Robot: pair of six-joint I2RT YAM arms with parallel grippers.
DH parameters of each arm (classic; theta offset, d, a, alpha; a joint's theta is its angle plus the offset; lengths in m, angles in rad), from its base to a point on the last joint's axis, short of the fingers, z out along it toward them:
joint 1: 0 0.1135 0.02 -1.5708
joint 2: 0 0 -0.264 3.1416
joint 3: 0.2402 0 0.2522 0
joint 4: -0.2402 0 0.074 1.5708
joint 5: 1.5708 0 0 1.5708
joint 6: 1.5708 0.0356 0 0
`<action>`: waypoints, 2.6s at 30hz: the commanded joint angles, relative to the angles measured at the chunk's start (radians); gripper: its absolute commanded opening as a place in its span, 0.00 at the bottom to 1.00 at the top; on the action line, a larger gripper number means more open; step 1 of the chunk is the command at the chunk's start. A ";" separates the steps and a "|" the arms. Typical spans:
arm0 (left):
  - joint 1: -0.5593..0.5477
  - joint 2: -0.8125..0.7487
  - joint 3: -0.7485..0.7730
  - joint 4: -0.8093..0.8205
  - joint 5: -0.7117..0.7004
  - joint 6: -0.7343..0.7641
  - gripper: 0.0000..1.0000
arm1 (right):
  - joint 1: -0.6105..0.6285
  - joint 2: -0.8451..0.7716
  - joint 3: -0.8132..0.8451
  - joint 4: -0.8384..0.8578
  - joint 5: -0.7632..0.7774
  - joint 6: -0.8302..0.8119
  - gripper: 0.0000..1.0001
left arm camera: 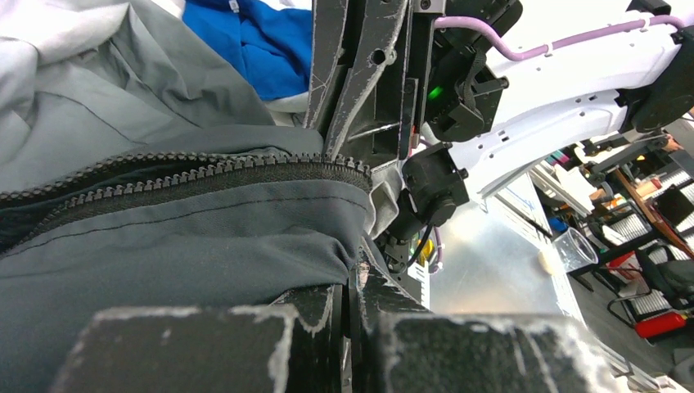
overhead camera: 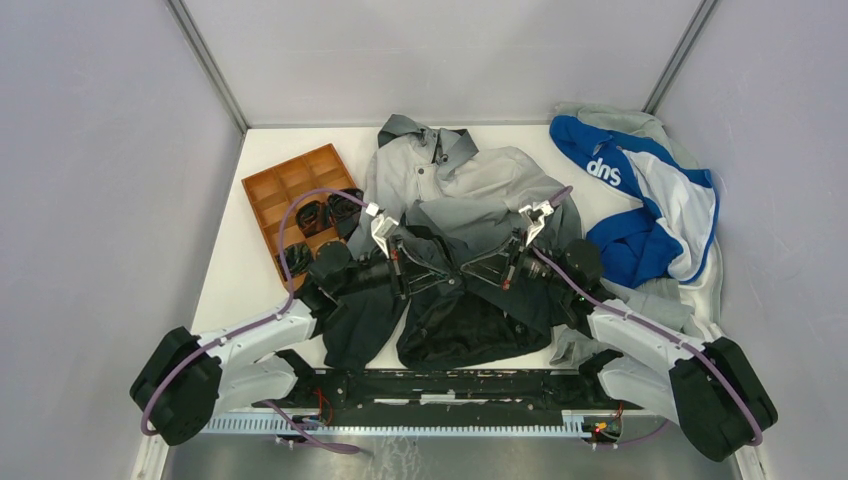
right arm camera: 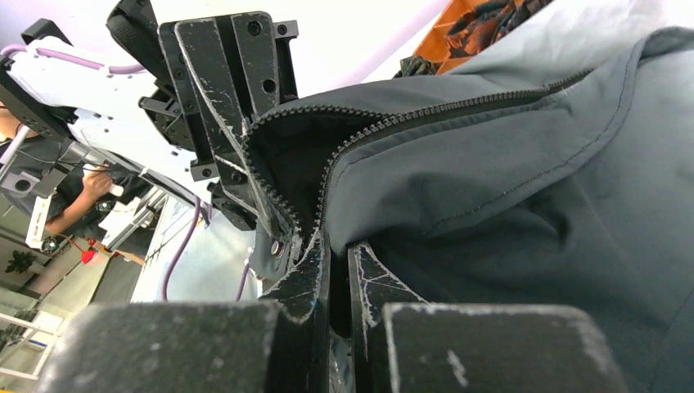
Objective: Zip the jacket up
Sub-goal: Insert the zipper into the jacket.
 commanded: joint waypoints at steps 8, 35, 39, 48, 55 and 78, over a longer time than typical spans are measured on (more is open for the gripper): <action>-0.042 0.024 -0.020 0.042 0.031 -0.039 0.02 | 0.001 0.018 -0.020 0.083 0.039 -0.034 0.00; -0.046 0.100 -0.020 0.056 0.034 -0.056 0.02 | -0.021 0.020 -0.031 0.082 0.025 -0.085 0.00; -0.045 0.098 -0.020 0.055 0.034 -0.056 0.02 | -0.023 0.020 -0.031 0.079 0.025 -0.084 0.00; -0.045 0.095 -0.025 0.055 0.035 -0.057 0.02 | -0.031 0.019 -0.032 0.073 0.025 -0.088 0.00; -0.045 0.097 -0.020 0.050 0.035 -0.056 0.02 | -0.033 0.020 -0.025 0.063 0.021 -0.113 0.00; -0.046 0.116 -0.003 -0.019 0.012 -0.058 0.02 | -0.038 0.009 0.001 -0.052 0.013 -0.245 0.14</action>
